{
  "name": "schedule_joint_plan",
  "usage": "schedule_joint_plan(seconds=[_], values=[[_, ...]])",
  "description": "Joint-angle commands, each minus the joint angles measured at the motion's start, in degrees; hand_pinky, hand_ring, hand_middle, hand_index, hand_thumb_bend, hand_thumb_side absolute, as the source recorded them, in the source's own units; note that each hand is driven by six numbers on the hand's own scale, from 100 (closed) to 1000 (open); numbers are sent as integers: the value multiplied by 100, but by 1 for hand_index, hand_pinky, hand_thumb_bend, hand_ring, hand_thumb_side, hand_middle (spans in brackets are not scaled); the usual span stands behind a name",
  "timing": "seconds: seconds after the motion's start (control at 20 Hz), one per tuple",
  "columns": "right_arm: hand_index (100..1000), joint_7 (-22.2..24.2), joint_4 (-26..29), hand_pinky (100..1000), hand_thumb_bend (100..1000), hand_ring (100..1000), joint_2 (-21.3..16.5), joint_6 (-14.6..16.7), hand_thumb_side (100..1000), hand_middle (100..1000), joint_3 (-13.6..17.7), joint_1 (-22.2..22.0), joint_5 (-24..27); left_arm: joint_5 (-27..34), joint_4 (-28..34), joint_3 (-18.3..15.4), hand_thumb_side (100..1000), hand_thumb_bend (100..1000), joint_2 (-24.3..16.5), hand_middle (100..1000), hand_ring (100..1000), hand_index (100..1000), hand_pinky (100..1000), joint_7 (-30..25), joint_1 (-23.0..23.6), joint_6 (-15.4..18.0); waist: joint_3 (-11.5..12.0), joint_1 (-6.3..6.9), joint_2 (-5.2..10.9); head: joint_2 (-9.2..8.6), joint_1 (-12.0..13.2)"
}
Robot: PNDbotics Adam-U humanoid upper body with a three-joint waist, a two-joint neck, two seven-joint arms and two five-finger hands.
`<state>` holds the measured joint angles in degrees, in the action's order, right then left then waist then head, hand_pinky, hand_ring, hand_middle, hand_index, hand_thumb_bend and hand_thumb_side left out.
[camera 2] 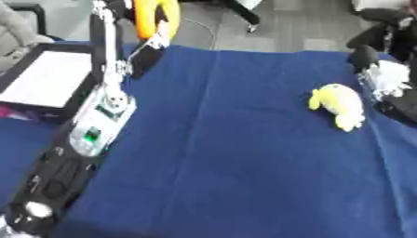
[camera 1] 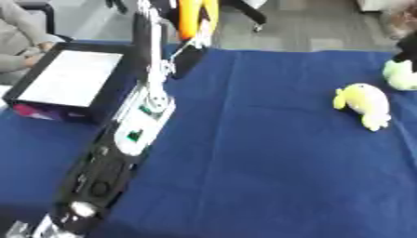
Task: Pick up the objects with one hand, pass them to the other hand, and then place them into the box on the other side of the table.
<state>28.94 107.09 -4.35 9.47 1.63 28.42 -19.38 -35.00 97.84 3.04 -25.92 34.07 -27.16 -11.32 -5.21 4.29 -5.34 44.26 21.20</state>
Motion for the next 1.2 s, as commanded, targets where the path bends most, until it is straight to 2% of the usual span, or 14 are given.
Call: schedule_joint_plan(seconds=[0.05, 0.25, 0.45, 0.5, 0.7, 1.0, 1.05, 1.1, 1.2], values=[[866, 54, 136, 757, 100, 583, -81, -3, 529, 601, -12, 31, -31, -221, -485, -415, 100, 100, -678, 273, 330, 410, 489, 30, -245, -510, -8, 86, 197, -14, 146], [865, 81, 132, 757, 100, 582, -80, -5, 524, 600, -16, -9, -46, -621, -1470, -576, 100, 138, -1047, 274, 331, 412, 492, -47, -545, -873, -32, 112, 245, -14, 215], [865, 88, 132, 757, 100, 582, -79, -5, 524, 600, -15, -15, -46, -769, -1701, -603, 100, 138, -1079, 274, 331, 412, 492, -80, -627, -887, -33, 113, 251, -14, 220], [862, 88, 115, 757, 100, 579, -88, -16, 516, 596, -4, -41, -55, -804, -1757, -623, 100, 398, -1126, 278, 340, 419, 507, -109, -584, -914, -27, 111, 265, -14, 193], [860, 107, 65, 756, 100, 576, -73, -21, 512, 594, -1, -89, -57, -1143, -2307, -694, 100, 503, -1490, 291, 354, 419, 516, -443, -487, -1245, -103, 79, 269, -14, 177], [858, 113, 39, 755, 100, 574, -76, -25, 507, 591, 13, -114, -59, -1746, -3287, -822, 100, 569, -1583, 292, 360, 395, 522, -1046, -559, -1847, -164, 78, 239, -14, 87], [858, 113, 35, 755, 100, 574, -78, -28, 506, 591, 16, -120, -58, -1845, -3449, -861, 100, 734, -1589, 292, 360, 398, 525, -1146, -562, -1947, -171, 80, 236, -14, 65], [858, 111, 34, 755, 100, 573, -78, -29, 506, 591, 19, -125, -54, -1948, -3616, -897, 100, 585, -1594, 292, 360, 399, 525, -1248, -566, -2050, -177, 83, 232, -14, 38], [857, 112, 37, 755, 100, 573, -76, -30, 505, 590, 19, -132, -41, -2153, -3949, -943, 100, 600, -1589, 294, 362, 404, 534, -1453, -579, -2255, -188, 91, 228, -14, -6]])
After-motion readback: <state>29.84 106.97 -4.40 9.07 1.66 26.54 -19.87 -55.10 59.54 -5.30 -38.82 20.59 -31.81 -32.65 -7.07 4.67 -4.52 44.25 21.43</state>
